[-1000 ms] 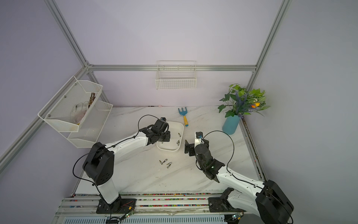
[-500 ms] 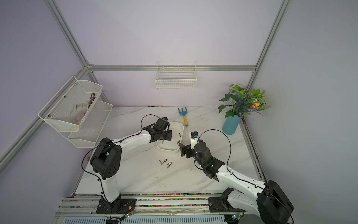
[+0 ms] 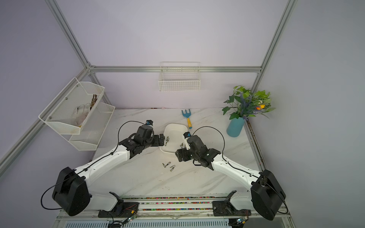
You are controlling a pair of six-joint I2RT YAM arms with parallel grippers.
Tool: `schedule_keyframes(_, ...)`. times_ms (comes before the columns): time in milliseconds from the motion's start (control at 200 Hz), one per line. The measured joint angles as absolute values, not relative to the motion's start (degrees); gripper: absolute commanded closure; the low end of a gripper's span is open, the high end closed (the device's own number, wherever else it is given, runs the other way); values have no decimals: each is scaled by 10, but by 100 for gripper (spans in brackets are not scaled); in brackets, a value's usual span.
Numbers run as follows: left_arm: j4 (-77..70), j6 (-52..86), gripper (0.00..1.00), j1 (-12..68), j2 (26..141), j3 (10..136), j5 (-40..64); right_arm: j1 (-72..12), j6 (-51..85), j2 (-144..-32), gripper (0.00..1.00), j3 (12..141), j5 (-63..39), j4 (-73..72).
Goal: Put the bit on the desktop into the storage box
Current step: Pick up the screwdriver bit from the center of the board.
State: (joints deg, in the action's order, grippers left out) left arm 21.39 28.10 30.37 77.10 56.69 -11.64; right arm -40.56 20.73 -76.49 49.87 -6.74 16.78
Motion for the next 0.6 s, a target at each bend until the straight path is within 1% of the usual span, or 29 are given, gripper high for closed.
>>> schedule_keyframes(115, 203, 278, 0, 303, 708, 512, -147, -411, 209, -783, 16, 507, -82, 199)
schedule_keyframes(235, 170, 268, 0, 302, 668, 451, -175, -426, 210, -804, 18, 522, -83, 227)
schedule_keyframes(315, 142, 260, 0, 301, 662, 410, -191, -445, 209, -825, 19, 540, -74, 241)
schedule_keyframes(385, 128, 255, 0, 301, 663, 385, -205, -465, 206, -849, 22, 562, -63, 255)
schedule_keyframes(530, 123, 243, 0, 301, 661, 376, -236, -493, 200, -899, 31, 610, -47, 284)
schedule_keyframes(595, 114, 242, 0, 300, 653, 373, -250, -504, 194, -924, 32, 630, -40, 295)
